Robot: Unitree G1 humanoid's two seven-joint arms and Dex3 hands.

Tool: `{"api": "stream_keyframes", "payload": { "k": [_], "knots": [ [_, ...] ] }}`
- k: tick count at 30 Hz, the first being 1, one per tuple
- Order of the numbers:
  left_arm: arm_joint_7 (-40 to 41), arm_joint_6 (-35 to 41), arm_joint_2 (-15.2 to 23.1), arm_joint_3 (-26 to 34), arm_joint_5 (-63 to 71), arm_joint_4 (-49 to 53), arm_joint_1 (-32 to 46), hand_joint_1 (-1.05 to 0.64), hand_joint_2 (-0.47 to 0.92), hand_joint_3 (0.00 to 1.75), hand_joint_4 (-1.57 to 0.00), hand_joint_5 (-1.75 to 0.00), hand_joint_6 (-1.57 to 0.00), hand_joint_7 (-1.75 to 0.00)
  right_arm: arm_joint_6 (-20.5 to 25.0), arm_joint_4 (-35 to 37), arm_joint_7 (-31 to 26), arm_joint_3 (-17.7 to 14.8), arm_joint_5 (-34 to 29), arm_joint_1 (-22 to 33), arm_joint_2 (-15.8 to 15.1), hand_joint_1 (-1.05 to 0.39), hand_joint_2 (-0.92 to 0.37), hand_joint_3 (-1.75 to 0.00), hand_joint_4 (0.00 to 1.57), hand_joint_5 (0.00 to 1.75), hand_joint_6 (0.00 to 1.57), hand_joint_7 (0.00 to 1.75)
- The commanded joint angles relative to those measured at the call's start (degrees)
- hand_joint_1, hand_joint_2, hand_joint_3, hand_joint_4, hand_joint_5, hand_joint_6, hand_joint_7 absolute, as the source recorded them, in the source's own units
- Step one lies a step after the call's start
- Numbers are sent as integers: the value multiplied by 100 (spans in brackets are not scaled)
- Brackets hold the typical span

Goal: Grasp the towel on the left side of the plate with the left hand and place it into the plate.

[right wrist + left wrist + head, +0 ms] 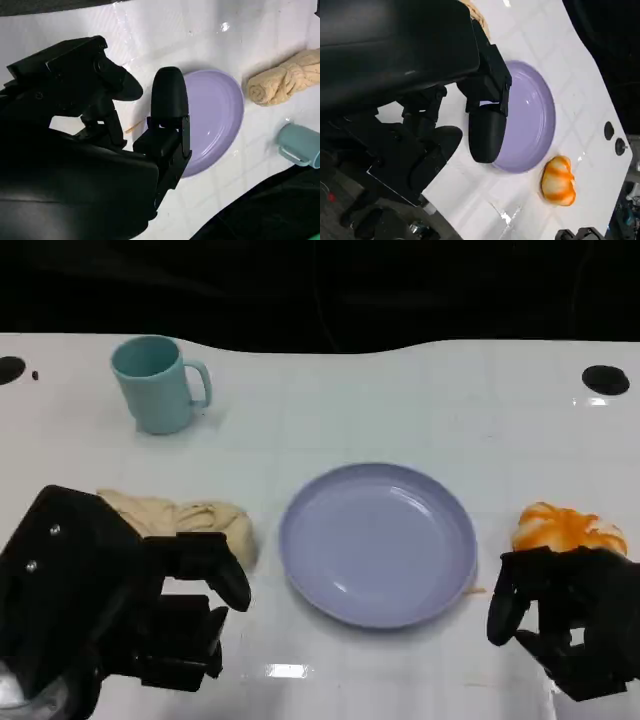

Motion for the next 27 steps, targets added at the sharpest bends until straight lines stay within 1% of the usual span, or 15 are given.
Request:
{"api": "stream_keyframes", "payload": {
  "k": [1, 2, 3, 5, 6, 9, 10, 12, 14, 15, 17, 18, 21, 24, 27],
  "knots": [
    [95, -234, -146, 257, -81, 112, 30, -1, 58, 114, -65, -171, -66, -136, 65, -6, -67, -5, -17, -75, 15, 2, -62, -101, 70, 172, 69, 141],
    [100, -301, -152, 270, -55, 132, 39, -3, 60, 108, -60, -165, -63, -126, 81, -16, -75, 7, -23, -81, 18, 2, -62, -101, 70, 172, 69, 141],
    [104, -426, -128, 260, 17, 167, 48, -4, 62, 103, -58, -160, -62, -118, 67, -16, -82, 15, -28, -85, 22, 2, -61, -101, 70, 172, 69, 141],
    [157, -743, -33, 192, 263, 267, 62, -6, 68, 90, -58, -145, -61, -98, 60, -29, -89, 37, -42, -93, 26, 2, -61, -101, 70, 172, 69, 141],
    [166, -888, 7, 165, 376, 321, 65, -10, 75, 76, -58, -133, -61, -80, 70, -41, -91, 48, -48, -98, 28, 2, -61, -101, 70, 172, 69, 141],
    [55, -1529, 122, 128, 632, 599, 74, -15, 87, 49, -53, -113, -63, -44, 76, -56, -106, 92, -84, -112, 43, 2, -61, -101, 70, 172, 69, 142],
    [19, -1835, 168, 114, 725, 757, 65, -19, 91, 35, -50, -99, -62, -31, 54, -43, -117, 109, -89, -120, 63, 2, -61, -101, 70, 173, 69, 141],
    [-3, -2407, 272, 59, 959, 1065, 41, -27, 92, 26, -44, -86, -56, -21, 61, -30, -131, 146, -97, -152, 103, 2, -61, -102, 71, 173, 69, 141],
    [-23, -2768, 390, -14, 1184, 1267, -2, -32, 92, 23, -39, -79, -51, -16, 109, -36, -132, 178, -114, -188, 123, 2, -60, -103, 71, 173, 69, 141],
    [-36, -2895, 525, -108, 1398, 1346, -52, -34, 92, 21, -34, -75, -46, -12, 105, -19, -134, 189, -116, -203, 133, 2, -60, -103, 70, 173, 69, 141],
    [-123, -3041, 811, -294, 1794, 1475, -174, -39, 92, 19, -23, -69, -35, -5, 67, 36, -145, 215, -128, -223, 142, 2, -60, -104, 70, 174, 69, 142],
    [-187, -3083, 941, -375, 1964, 1529, -238, -42, 92, 19, -15, -65, -28, -2, 30, 65, -150, 235, -150, -232, 133, 1, -59, -104, 70, 174, 69, 142],
    [-312, -3227, 1247, -595, 2465, 1697, -463, -47, 92, 17, -3, -57, -17, 0, -77, 141, -154, 259, -162, -243, 137, 1, -59, -105, 71, 173, 69, 142],
    [-290, -3430, 1542, -946, 3290, 1963, -844, -53, 92, 11, -1, -48, -12, 0, -173, 184, -155, 262, -157, -223, 145, 0, -59, -106, 71, 173, 69, 141],
    [-261, -3607, 1648, -1199, 3861, 2266, -1175, -52, 92, 5, -6, -39, -12, 0, -153, 165, -157, 266, -167, -204, 154, 0, -58, -107, 71, 173, 69, 141]
  ]
}}
